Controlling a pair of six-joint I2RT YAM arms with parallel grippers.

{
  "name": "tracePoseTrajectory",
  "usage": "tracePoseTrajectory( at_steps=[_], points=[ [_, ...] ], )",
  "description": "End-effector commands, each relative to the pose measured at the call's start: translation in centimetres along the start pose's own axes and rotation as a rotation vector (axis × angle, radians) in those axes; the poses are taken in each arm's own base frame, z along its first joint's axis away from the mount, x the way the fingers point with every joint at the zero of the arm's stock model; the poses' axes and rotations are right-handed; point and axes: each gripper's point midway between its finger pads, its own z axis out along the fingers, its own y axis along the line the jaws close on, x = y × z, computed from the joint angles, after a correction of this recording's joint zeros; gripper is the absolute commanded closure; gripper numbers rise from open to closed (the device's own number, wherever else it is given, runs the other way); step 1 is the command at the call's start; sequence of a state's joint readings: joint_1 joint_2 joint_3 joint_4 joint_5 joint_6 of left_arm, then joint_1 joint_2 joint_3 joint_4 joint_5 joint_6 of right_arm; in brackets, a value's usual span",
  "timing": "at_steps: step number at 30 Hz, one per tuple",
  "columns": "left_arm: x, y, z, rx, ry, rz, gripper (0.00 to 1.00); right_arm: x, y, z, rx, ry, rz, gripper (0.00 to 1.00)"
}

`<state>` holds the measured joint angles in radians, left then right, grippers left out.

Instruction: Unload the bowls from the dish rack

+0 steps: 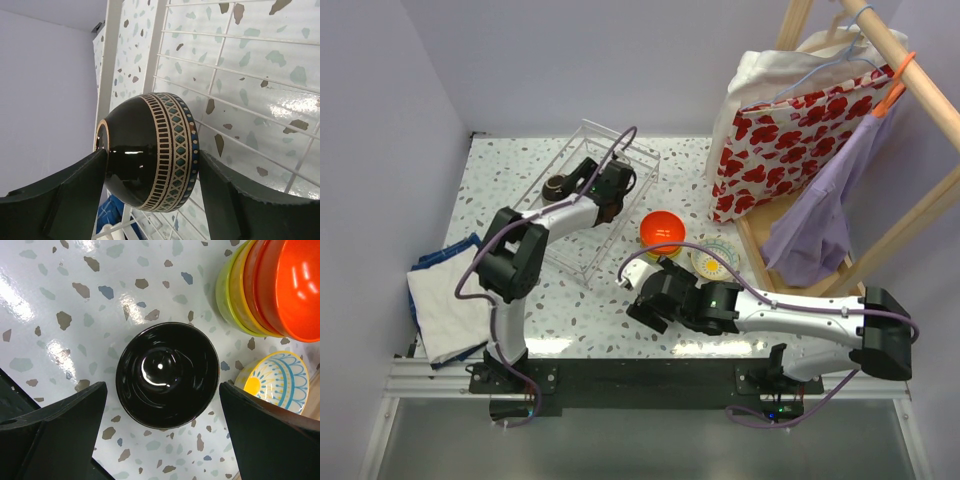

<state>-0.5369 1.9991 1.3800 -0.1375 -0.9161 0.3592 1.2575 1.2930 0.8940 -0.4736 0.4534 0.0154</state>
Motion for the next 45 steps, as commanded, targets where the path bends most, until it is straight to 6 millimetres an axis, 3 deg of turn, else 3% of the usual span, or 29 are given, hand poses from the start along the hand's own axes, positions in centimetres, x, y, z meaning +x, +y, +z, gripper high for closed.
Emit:
tracePoseTrajectory(
  at_steps=[1, 7, 14, 17, 19, 23, 29, 36, 37, 39, 40, 41, 43, 44, 45],
  points=[
    [-3.3, 5.7, -2.4, -0.066, -0.097, -0.183, 0.41, -2.6, -0.3, -1.0, -0.007, -0.104, 0.049, 0.01],
    [-4.1, 6.3, -3.3, -0.007, -0.114, -0.262, 0.56, -3.8, -0.1, -1.4, -0.033, -0.163, 0.066, 0.01],
    [-4.2, 6.8, -3.6, 0.110, -0.118, -0.411, 0.71, -7.4, -0.9, -2.4, -0.054, -0.341, 0.129, 0.01],
    [-4.5, 7.2, -3.8, 0.156, -0.124, -0.481, 0.76, -9.2, -1.6, -2.5, -0.128, -0.440, 0.199, 0.01],
    [-4.8, 7.4, -4.1, 0.186, -0.137, -0.515, 0.77, -10.4, -3.6, -2.2, -0.144, -0.506, 0.300, 0.01],
    [-5.1, 7.6, -4.6, 0.245, -0.141, -0.593, 0.81, -12.6, -5.3, -2.1, -0.146, -0.589, 0.310, 0.01],
    [-5.7, 7.8, -5.1, 0.315, -0.152, -0.698, 0.86, -15.7, -6.8, -0.4, -0.196, -0.685, 0.362, 0.02],
    [-6.6, 8.9, -5.5, 0.395, -0.174, -0.872, 0.90, -18.5, -9.9, 2.6, -0.237, -0.784, 0.499, 0.01],
    [-6.8, 8.8, -5.7, 0.418, -0.181, -0.886, 0.91, -19.6, -10.4, 2.4, -0.245, -0.827, 0.500, 0.02],
    [-7.2, 9.0, -6.1, 0.438, -0.193, -0.932, 0.91, -19.9, -10.4, 3.9, -0.272, -0.831, 0.509, 0.02],
    [-7.6, 9.0, -6.3, 0.461, -0.204, -0.946, 0.91, -21.1, -11.0, 3.6, -0.274, -0.875, 0.504, 0.02],
    [-8.0, 9.2, -6.6, 0.474, -0.216, -0.969, 0.91, -21.0, -10.6, 5.1, -0.293, -0.858, 0.502, 0.02],
    [-8.6, 9.2, -7.0, 0.500, -0.234, -0.985, 0.92, -22.3, -11.3, 5.5, -0.295, -0.897, 0.497, 0.02],
    [-8.8, 9.4, -7.3, 0.506, -0.240, -1.002, 0.92, -22.0, -11.2, 6.9, -0.305, -0.881, 0.507, 0.03],
    [-8.9, 9.5, -7.5, 0.512, -0.244, -1.009, 0.92, -23.0, -11.9, 6.6, -0.303, -0.927, 0.503, 0.04]
  ],
)
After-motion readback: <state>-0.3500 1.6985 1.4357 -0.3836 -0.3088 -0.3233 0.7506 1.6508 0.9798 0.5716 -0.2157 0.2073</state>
